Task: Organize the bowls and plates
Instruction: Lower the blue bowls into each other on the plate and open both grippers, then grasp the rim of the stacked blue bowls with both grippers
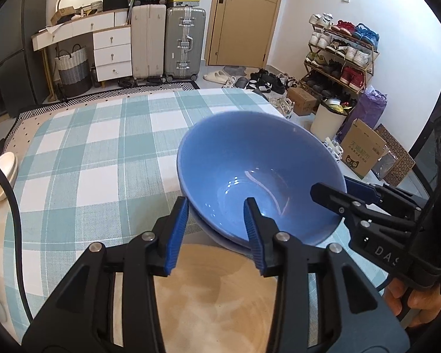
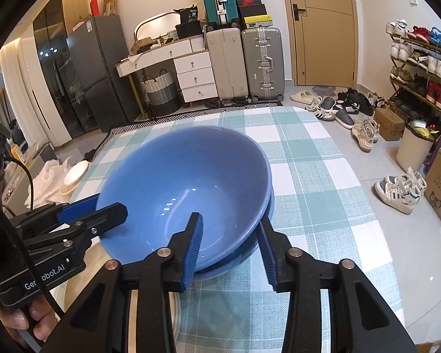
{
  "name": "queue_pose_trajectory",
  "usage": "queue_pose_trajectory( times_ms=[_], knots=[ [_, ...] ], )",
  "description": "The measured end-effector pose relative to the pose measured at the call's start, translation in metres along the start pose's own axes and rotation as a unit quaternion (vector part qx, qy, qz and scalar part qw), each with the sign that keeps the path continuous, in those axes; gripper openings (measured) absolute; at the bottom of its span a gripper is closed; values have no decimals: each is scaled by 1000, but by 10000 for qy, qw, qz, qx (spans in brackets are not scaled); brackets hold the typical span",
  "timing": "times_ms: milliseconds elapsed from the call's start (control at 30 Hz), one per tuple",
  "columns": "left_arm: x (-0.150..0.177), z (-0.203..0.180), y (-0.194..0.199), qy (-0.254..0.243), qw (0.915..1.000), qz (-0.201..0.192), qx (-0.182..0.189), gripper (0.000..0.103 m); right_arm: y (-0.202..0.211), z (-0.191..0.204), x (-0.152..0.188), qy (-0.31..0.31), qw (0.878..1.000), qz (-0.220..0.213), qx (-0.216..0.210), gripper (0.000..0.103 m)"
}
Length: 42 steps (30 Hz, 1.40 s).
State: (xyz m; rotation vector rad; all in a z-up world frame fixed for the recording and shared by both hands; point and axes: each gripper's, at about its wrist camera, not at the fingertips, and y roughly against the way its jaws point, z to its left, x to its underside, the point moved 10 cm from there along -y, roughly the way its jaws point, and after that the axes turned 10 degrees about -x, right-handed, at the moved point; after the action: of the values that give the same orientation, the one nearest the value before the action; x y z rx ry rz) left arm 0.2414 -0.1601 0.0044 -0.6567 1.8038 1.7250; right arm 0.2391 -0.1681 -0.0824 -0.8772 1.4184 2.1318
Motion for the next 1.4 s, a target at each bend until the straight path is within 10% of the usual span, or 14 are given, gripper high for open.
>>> queue_pose_trajectory(
  times_ms=[300, 633, 1200, 1400],
  knots=[
    [4, 8, -15, 186, 9997, 112, 73, 56, 1, -10, 5, 13, 10000, 32, 2, 53],
    [2, 23, -25, 528, 9983, 135, 221, 102, 2, -26, 5, -224, 9992, -155, -305, 98],
    [8, 24, -62, 858, 9949, 365, 393, 98, -29, -46, 4, -422, 9977, -23, -535, 100],
    [9, 22, -75, 892, 9928, 547, 581, 68, -40, -49, 3, -555, 9959, 125, -698, 76]
  ],
)
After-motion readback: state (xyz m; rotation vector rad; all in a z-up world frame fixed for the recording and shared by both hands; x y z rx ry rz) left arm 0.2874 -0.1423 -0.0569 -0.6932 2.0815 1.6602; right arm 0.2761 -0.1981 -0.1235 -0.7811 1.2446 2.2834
